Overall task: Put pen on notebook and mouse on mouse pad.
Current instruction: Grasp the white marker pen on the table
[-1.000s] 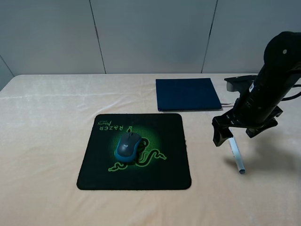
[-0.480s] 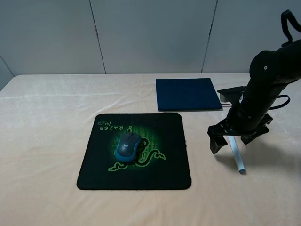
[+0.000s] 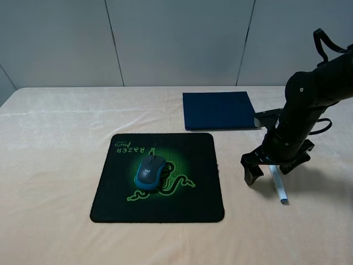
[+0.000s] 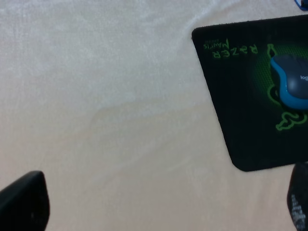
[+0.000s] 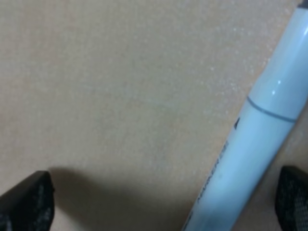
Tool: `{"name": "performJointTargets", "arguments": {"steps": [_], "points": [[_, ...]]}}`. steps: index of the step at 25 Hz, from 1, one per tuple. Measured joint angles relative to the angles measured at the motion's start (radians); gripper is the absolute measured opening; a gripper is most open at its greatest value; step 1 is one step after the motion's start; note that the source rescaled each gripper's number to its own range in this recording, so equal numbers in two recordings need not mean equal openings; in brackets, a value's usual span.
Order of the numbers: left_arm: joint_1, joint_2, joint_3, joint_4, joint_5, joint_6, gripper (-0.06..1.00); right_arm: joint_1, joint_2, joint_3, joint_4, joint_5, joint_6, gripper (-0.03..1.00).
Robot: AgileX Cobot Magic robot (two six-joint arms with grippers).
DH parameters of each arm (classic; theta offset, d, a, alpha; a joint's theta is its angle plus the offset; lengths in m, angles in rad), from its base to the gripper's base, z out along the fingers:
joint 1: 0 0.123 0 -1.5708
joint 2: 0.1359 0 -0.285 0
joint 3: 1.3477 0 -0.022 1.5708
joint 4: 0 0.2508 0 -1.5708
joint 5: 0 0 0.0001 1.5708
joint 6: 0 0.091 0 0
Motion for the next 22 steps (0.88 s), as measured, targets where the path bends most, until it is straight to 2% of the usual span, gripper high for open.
{"name": "performJointTargets", "arguments": {"steps": [2,4,13,17,22], "points": [[0.0,0.0,0.0,0.0,0.0,0.0,1.0,0.0,0.001,0.0,0.0,0.0,0.0,0.98],[0.0,0.0,0.0,0.0,0.0,0.0,1.0,0.0,0.001,0.0,-0.002,0.0,0.0,0.88],[0.0,0.0,0.0,0.0,0.0,0.0,1.0,0.0,0.002,0.0,-0.003,0.0,0.0,0.3],[0.0,0.0,0.0,0.0,0.0,0.0,1.0,0.0,0.002,0.0,-0.003,-0.001,0.0,0.0],[0.0,0.0,0.0,0.0,0.0,0.0,1.0,0.0,0.002,0.0,-0.003,-0.001,0.0,0.01]]}}
